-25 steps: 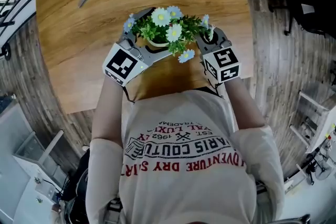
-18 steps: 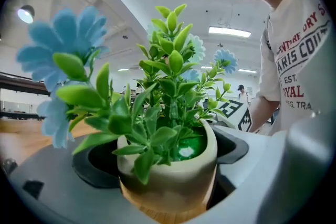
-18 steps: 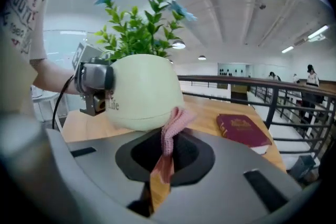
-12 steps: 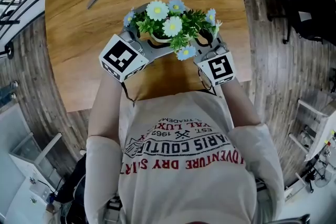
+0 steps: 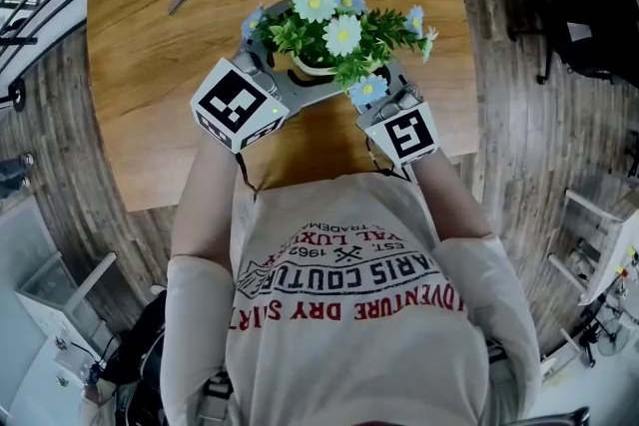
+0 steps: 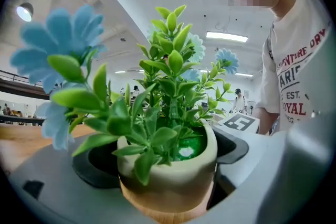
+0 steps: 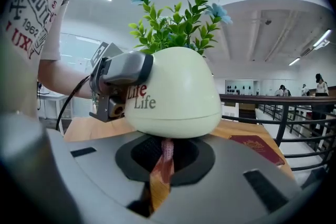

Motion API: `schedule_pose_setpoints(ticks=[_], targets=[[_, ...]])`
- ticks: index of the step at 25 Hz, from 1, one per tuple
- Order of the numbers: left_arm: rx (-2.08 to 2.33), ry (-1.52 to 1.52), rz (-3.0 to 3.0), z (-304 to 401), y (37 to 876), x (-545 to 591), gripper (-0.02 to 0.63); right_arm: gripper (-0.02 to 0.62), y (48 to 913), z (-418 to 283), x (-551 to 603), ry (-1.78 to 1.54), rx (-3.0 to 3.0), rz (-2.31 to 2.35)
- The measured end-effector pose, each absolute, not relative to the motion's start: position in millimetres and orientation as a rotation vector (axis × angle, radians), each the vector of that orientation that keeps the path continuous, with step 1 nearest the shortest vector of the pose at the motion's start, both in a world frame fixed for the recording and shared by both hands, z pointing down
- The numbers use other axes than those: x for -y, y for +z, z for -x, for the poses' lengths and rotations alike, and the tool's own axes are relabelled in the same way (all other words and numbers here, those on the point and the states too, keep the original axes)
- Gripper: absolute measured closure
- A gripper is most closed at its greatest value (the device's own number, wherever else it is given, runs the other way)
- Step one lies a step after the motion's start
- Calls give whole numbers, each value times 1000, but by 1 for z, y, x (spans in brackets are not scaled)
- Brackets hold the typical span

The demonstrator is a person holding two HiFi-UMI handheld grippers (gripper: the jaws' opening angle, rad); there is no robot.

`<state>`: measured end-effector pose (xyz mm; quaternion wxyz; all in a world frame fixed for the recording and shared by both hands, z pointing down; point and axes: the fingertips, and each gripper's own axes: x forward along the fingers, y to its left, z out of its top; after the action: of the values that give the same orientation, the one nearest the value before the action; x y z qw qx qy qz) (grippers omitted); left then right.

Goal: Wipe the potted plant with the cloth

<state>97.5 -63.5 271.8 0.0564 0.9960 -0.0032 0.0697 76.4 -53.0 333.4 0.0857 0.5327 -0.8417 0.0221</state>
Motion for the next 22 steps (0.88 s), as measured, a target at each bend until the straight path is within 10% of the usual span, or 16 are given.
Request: schedule_pose_setpoints(ticks=[22], targets=[[52, 306, -3023, -58, 300, 74, 81, 552, 361, -66, 34, 297, 2552, -1480]])
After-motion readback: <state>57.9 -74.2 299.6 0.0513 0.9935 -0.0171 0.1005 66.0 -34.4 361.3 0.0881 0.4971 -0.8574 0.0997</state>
